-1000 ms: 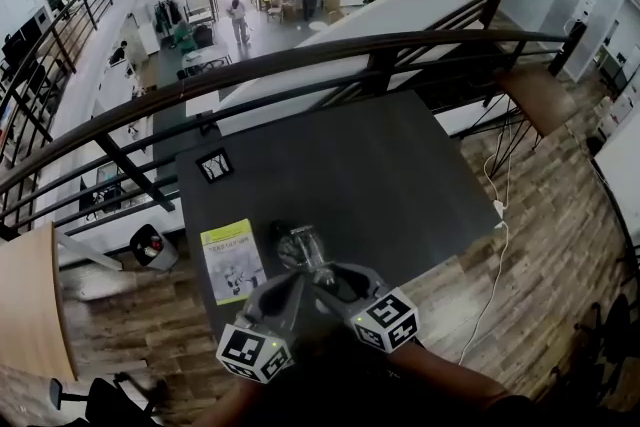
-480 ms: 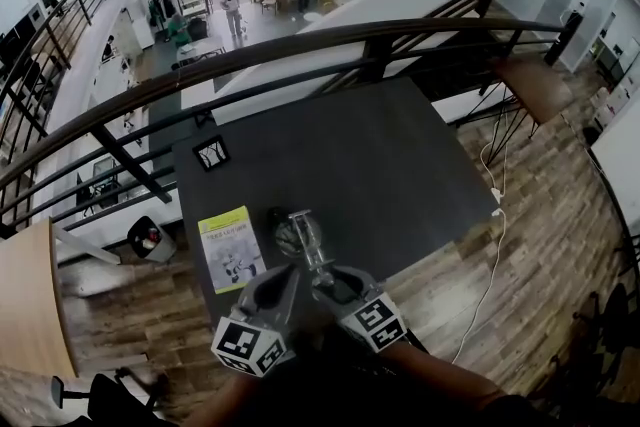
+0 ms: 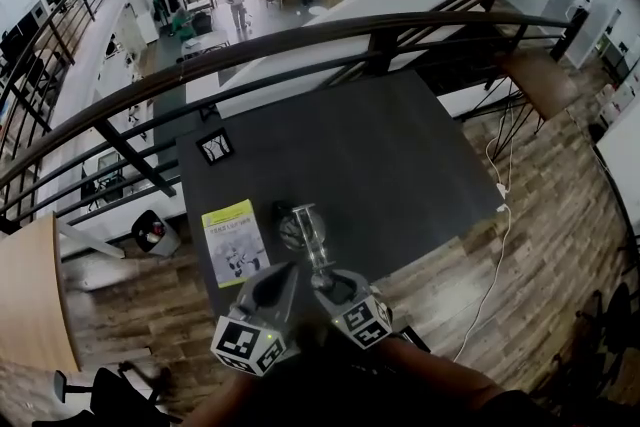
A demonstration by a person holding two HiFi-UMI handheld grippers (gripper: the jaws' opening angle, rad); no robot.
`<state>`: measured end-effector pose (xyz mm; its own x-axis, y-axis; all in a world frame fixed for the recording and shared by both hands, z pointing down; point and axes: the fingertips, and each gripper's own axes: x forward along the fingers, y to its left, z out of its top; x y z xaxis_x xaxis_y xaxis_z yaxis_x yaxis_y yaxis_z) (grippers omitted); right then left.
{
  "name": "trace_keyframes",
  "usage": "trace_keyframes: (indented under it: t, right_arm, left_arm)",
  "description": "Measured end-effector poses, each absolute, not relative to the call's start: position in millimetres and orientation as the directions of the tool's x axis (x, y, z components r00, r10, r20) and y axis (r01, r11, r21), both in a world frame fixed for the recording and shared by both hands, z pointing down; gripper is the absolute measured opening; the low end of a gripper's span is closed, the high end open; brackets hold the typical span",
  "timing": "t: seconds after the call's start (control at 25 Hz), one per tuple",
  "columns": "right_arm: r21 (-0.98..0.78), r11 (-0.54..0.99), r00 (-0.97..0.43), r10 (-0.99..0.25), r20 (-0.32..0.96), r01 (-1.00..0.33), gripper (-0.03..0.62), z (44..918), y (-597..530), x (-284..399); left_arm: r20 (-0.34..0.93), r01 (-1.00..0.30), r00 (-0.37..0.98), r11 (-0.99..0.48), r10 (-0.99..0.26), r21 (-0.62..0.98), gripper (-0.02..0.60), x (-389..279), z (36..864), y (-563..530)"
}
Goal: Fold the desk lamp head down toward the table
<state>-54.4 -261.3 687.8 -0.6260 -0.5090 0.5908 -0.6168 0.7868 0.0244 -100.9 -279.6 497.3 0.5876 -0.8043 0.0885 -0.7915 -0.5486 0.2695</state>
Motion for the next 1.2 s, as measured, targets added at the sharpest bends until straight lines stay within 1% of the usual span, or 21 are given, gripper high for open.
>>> trace_keyframes:
  t: [0.56, 1.2]
  right_arm:
    - [0.087, 0.811, -0.559, -0.472, 0.682, -0.579, 0.207, 764, -278, -62]
    - [0.133, 0.825, -0.529, -0.466, 0.709, -0.549, 0.209, 792, -295, -70]
  left_arm:
    - [0.115, -0.820, 0.544, -0.499, -0.831, 0.279, 0.002, -115, 502, -283]
    - [0.135, -0.835, 0.522, -0.473, -0.842, 0.280, 0.002, -120, 509, -283]
